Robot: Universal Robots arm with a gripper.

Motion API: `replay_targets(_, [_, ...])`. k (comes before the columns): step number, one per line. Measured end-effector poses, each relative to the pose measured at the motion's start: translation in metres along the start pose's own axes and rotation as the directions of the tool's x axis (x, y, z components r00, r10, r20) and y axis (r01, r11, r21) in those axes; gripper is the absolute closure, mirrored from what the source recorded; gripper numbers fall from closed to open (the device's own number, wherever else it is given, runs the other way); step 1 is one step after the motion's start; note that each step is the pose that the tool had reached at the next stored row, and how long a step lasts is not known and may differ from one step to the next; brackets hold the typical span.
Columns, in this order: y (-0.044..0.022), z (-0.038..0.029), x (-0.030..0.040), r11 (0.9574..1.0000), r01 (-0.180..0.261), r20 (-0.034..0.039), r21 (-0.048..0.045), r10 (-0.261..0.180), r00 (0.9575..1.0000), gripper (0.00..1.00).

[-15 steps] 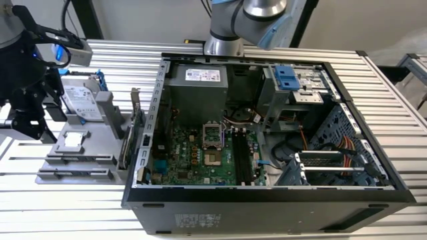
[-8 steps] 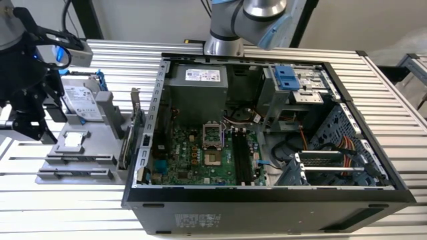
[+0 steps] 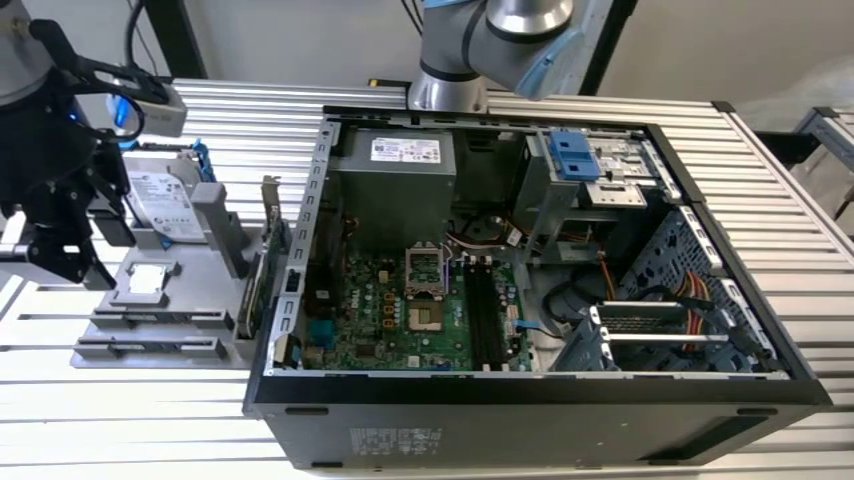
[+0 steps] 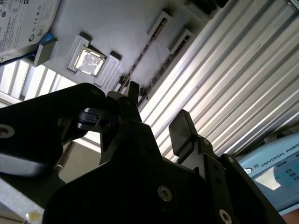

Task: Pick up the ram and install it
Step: 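Pick up the ram and move it above insertion slot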

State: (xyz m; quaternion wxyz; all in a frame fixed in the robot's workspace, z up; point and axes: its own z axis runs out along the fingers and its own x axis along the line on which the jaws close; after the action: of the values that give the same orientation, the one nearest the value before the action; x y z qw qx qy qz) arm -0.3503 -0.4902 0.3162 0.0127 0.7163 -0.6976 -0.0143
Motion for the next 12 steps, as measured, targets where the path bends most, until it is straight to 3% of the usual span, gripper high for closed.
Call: replay_targets(12, [-0.0002,0.0039,0.0000,1.0000,0.000,-0.0002,-0.0001,0.000,1.0000,0.00])
